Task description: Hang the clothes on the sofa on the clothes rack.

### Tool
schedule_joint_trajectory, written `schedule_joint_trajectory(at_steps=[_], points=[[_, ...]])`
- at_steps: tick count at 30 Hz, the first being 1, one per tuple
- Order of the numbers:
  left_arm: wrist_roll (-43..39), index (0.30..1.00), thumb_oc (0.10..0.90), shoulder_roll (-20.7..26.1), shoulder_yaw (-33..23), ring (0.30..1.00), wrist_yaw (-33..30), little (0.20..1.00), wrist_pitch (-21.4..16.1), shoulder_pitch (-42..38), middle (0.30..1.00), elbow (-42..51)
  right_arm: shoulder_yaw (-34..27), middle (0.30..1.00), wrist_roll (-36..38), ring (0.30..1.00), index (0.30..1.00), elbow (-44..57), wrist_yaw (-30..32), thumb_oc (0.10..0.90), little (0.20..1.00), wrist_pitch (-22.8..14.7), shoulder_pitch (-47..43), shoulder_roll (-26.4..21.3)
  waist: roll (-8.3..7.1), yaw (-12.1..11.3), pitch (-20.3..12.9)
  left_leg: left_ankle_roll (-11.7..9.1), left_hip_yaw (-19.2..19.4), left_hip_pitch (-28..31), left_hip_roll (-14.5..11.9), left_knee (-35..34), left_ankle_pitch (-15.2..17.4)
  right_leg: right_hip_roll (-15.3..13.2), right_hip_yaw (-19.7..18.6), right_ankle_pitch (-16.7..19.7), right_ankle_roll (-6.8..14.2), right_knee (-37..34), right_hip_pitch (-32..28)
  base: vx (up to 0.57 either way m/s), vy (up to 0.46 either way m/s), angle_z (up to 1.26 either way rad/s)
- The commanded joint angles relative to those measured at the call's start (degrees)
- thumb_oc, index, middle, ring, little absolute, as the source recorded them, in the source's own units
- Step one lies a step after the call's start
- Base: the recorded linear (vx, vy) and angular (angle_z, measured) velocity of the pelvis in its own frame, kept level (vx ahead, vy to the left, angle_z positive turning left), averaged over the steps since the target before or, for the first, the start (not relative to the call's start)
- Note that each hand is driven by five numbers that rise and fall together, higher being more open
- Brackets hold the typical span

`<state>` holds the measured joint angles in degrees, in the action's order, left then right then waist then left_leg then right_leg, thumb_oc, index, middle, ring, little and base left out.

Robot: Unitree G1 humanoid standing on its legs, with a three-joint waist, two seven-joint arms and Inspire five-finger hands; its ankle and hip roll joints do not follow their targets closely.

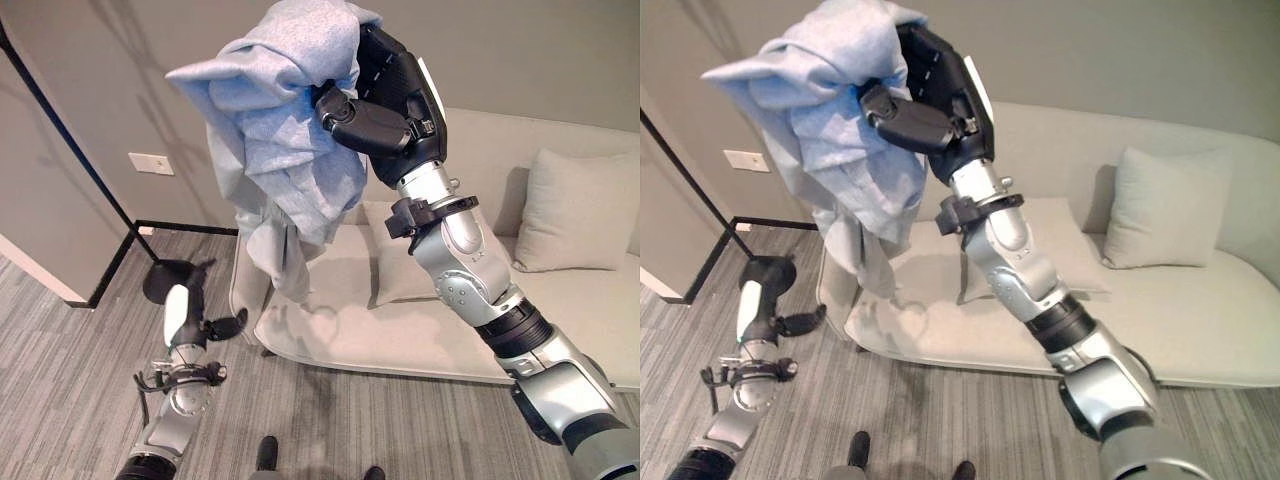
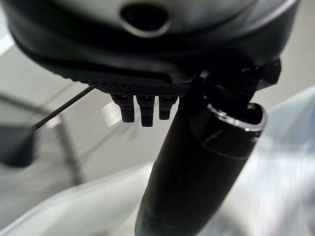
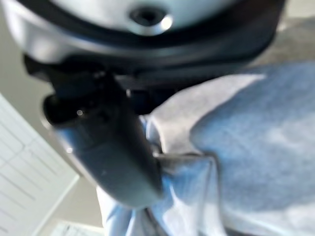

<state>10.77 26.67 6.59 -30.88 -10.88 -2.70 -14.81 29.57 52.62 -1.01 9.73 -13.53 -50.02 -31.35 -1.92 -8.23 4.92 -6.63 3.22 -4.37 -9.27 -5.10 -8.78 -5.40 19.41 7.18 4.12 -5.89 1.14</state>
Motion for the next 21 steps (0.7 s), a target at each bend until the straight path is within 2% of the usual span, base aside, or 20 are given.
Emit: schedule_joint_trajectory(at_steps=[1,5,9,12,13,14,15,18,20,21], points=[[9.99,0.9,0.8,6.31,0.02,0.9,-7.04,0.9,-3.38,-3.48,0.9,3.27,-1.86,0.3,3.12,0.3,0.3,1.56,-2.4,0.4,0.3,-8.06,-6.56,0.17,-0.75,-0.61,-8.91,-1.53,2.17,-1.73,-2.06,0.1,3.43,-2.63,1.56,-9.72,2.76,0.89,-3.86,-0.01,0.001,-0.13],[14.79,0.9,0.8,8.15,-2.4,0.9,-8.11,0.9,-3.19,-0.68,0.9,8.47,-2.4,0.3,3.8,0.3,0.3,3.28,-3.35,0.4,0.3,-8.28,-4.47,-0.59,-0.53,-0.62,-8.99,-1.55,2.52,-1.46,-2.21,0.1,3.67,-2.67,1.23,-9.58,2.91,0.89,-3.73,-0.01,0.002,-0.1],[13.3,0.9,0.8,6.51,-1.08,0.9,-7.67,0.9,-4.55,-0.03,0.9,9.68,-2.26,0.3,5.15,0.3,0.3,4.3,-4.08,0.4,0.3,-8.75,-3.18,0.51,-0.73,-0.48,-9.11,-1.54,2.69,-1.47,-2.36,0.1,3.53,-2.59,1.04,-9.51,2.9,0.89,-3.61,-0.01,-0.011,-0.03],[6.4,0.9,0.8,3.06,3.41,0.9,-3.07,0.9,-6.8,-1.63,0.9,8.15,-0.91,0.3,6.0,0.3,0.3,5.42,-4.8,0.4,0.3,-8.73,-3.38,1.29,-0.75,-0.05,-8.98,-1.57,2.9,-1.3,-2.48,0.1,3.6,-2.42,0.91,-9.65,2.79,0.89,-3.79,0.0,0.0,0.0],[6.33,0.9,0.8,3.04,3.44,0.9,-3.02,0.9,-6.82,-1.75,0.9,8.1,-0.92,0.3,6.0,0.3,0.3,5.42,-4.81,0.4,0.3,-8.74,-3.42,1.22,-0.73,-0.04,-8.99,-1.49,2.85,-1.51,-2.42,0.1,3.4,-2.46,0.95,-9.48,2.8,0.89,-3.62,-0.03,-0.025,0.0],[-7.04,0.9,0.8,-1.91,9.29,0.9,4.25,0.9,-9.28,-3.41,0.9,7.98,0.54,0.3,5.97,0.3,0.3,4.88,-4.99,0.4,0.3,-8.44,-4.58,3.39,-0.75,0.41,-8.77,-1.43,2.76,-1.51,-2.43,0.1,3.33,-2.34,0.92,-9.45,2.7,0.89,-3.67,-0.04,-0.012,0.0],[-7.12,0.9,0.8,-1.91,9.3,0.9,4.31,0.9,-9.3,-3.5,0.9,7.94,0.53,0.3,5.98,0.3,0.3,4.86,-4.99,0.4,0.3,-8.45,-4.63,3.34,-0.76,0.44,-8.82,-1.35,2.7,-1.73,-2.37,0.1,3.15,-2.38,0.97,-9.3,2.71,0.89,-3.49,-0.03,-0.023,0.0],[-16.11,0.9,0.8,-5.87,15.71,0.9,10.14,0.9,-9.78,-5.51,0.9,6.5,2.17,0.3,6.89,0.3,0.3,4.39,-5.26,0.4,0.3,-8.36,-6.1,6.44,-0.82,1.14,-8.77,-1.14,2.93,-1.68,-2.29,0.1,3.17,-2.37,0.76,-9.1,2.65,0.89,-3.47,0.0,0.0,0.0],[-17.88,0.9,0.8,-7.52,18.87,0.9,11.75,0.9,-9.21,-7.07,0.9,4.5,3.09,0.3,7.9,0.3,0.3,4.22,-5.52,0.4,0.3,-8.26,-6.91,8.35,-0.97,1.63,-8.83,-1.01,2.97,-1.71,-2.22,0.1,3.2,-2.36,0.53,-9.01,2.64,0.89,-3.32,0.0,-0.008,-0.04],[-16.15,0.9,0.8,-9.07,22.1,0.9,11.3,0.9,-8.22,-10.01,0.9,0.64,3.65,0.3,9.25,0.3,0.3,4.58,-5.75,0.4,0.3,-8.69,-7.79,9.94,-1.02,2.35,-8.98,-0.97,3.26,-1.65,-2.19,0.1,3.28,-2.4,0.29,-9.0,2.64,0.89,-3.27,-0.01,-0.013,-0.12]])
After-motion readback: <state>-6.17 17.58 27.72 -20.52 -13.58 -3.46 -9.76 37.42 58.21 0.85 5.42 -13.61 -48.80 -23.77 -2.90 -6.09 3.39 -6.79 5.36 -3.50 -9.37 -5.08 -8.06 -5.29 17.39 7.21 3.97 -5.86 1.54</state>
